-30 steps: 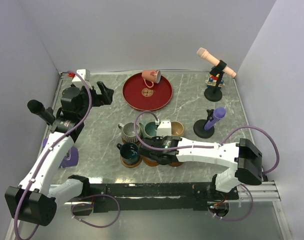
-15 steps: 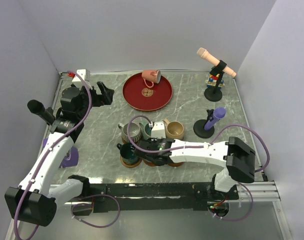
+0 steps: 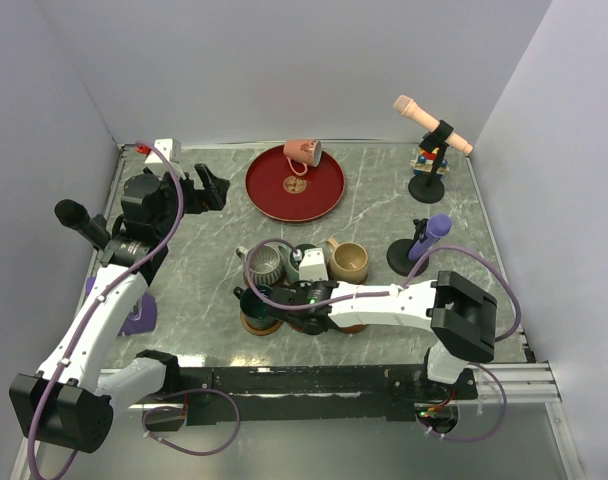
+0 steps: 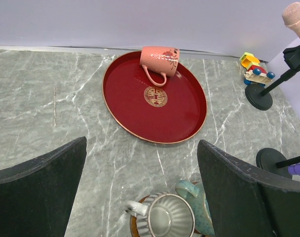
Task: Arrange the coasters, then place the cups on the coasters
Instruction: Place the cup on the coaster.
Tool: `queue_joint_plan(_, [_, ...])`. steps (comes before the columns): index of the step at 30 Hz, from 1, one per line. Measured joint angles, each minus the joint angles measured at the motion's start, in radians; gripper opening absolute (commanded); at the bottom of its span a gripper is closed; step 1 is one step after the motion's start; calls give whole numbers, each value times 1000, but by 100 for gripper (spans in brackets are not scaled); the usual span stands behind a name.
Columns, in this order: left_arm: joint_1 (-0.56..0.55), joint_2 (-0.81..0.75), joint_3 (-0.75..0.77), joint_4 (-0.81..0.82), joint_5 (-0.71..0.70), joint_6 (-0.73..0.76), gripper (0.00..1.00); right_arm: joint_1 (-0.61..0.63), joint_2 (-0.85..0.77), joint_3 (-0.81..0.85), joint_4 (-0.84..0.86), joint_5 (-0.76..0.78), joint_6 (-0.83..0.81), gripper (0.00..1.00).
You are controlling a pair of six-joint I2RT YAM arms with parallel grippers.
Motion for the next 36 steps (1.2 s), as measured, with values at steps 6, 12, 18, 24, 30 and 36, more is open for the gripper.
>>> queue_joint_plan(6, [0,0,0,0,6,0,97,0,27,0,12,9,-5,0])
queue_joint_plan(12, [0,0,0,0,10,0,97,0,41,0,14,14,-6,0])
queue_joint_plan(18, [0,0,0,0,15,0,97,-3,41,-6,14,18,5,0])
queue_joint_plan(24, [0,0,0,0,15,0,97,-5,41,-6,11,18,12,12])
queue_joint_plan(30, [0,0,0,0,15,0,97,-8,41,-6,11,24,20,36])
queue_joint_plan(36, [0,0,0,0,15,0,97,-11,41,-6,9,32,23,59])
